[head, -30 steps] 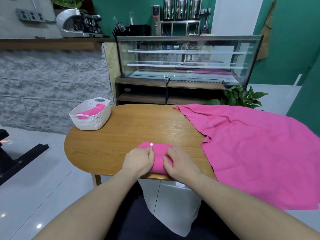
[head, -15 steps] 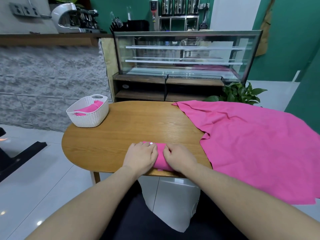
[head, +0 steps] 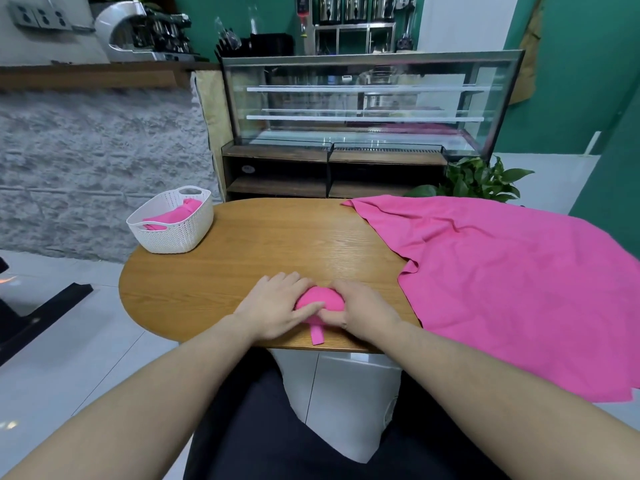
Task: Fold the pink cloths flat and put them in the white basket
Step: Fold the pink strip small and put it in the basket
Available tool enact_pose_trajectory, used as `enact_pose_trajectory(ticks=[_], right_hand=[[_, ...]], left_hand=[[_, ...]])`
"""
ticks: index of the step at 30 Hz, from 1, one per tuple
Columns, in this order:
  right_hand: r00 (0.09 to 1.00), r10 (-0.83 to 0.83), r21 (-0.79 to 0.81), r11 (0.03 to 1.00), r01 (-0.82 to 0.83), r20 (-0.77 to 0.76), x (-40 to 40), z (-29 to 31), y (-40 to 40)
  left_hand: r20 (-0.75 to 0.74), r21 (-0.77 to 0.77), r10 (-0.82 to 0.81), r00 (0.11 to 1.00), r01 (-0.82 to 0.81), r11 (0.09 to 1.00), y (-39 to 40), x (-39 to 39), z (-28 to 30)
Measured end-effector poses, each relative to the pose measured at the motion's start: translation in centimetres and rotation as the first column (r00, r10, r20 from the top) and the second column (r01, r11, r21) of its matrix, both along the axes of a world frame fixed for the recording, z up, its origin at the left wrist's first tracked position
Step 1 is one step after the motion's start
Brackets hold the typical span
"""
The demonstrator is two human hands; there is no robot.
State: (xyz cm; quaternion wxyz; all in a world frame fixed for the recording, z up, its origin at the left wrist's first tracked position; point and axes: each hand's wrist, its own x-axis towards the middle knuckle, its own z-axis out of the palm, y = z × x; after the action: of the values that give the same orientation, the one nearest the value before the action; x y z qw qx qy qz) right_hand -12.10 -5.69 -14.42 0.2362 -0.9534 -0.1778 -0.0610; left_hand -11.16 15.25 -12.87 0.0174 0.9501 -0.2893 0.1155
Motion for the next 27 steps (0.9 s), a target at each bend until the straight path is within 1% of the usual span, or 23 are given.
enact_pose_trajectory(ticks=[4,6,9,12,14,16,17,18,19,20,22,23,24,27], right_hand=[[0.997,-0.012,0.003,1.0,0.013,-0.072,0.1,0.9,-0.1],[0.995,-0.02,-0.002,1.0,0.02,-0.095,0.3,1.3,0.0],[0.986,-0.043,-0.004,0.999,0.043,-0.158,0.3,2.4,-0.2],[0.964,-0.05,0.023,0.998,0.058,-0.261,0.3,3.9,-0.3],[0.943,-0.035,0.047,0.997,0.054,-0.332,0.2,5.0,-0.4],[0.936,-0.013,0.081,0.996,0.044,-0.351,0.2,5.8,-0.7],[0.945,-0.003,0.124,0.991,0.046,-0.326,0.2,6.2,-0.9],[0.962,0.002,0.202,0.978,0.055,-0.273,0.3,6.5,-1.2],[0.983,-0.012,0.305,0.95,0.069,-0.185,0.3,6.8,-1.5],[0.996,-0.06,0.403,0.911,0.083,-0.069,0.4,7.0,-1.9],[0.971,-0.181,0.548,0.834,0.069,0.153,0.1,7.3,-2.6],[0.952,-0.214,0.584,0.811,0.048,0.219,-0.4,7.3,-2.9],[0.941,-0.218,0.589,0.807,0.024,0.26,-1.0,7.1,-3.1],[0.935,-0.134,0.488,0.872,-0.047,0.329,-3.1,5.3,-3.2]], left_hand=[[-0.113,0.0,-0.104,0.988,0.104,0.995,1.4,0.4,0.8],[-0.156,0.035,-0.13,0.979,0.137,0.99,1.8,0.7,1.2],[-0.184,0.065,-0.092,0.979,0.105,0.992,1.3,0.8,1.6],[-0.123,0.067,-0.066,0.99,0.075,0.995,0.3,0.1,1.5],[-0.098,0.03,-0.041,0.994,0.044,0.999,-0.2,-0.7,1.4],[-0.122,-0.03,0.003,0.993,-0.006,1.0,-0.9,-1.4,1.5],[-0.148,-0.06,0.03,0.989,-0.04,0.997,-1.2,-1.7,1.7],[-0.184,-0.094,0.06,0.981,-0.078,0.992,-1.5,-1.9,1.8],[-0.233,-0.144,0.09,0.968,-0.126,0.982,-1.7,-2.1,2.0],[-0.287,-0.213,0.115,0.951,-0.18,0.96,-1.7,-2.2,2.0],[-0.386,-0.365,0.133,0.913,-0.284,0.886,-1.4,-2.2,2.0],[-0.417,-0.42,0.132,0.899,-0.319,0.85,-1.2,-2.2,2.1],[-0.44,-0.461,0.128,0.889,-0.346,0.817,-1.0,-2.1,2.1],[-0.491,-0.547,0.126,0.862,-0.418,0.725,-1.1,-2.0,2.4]])
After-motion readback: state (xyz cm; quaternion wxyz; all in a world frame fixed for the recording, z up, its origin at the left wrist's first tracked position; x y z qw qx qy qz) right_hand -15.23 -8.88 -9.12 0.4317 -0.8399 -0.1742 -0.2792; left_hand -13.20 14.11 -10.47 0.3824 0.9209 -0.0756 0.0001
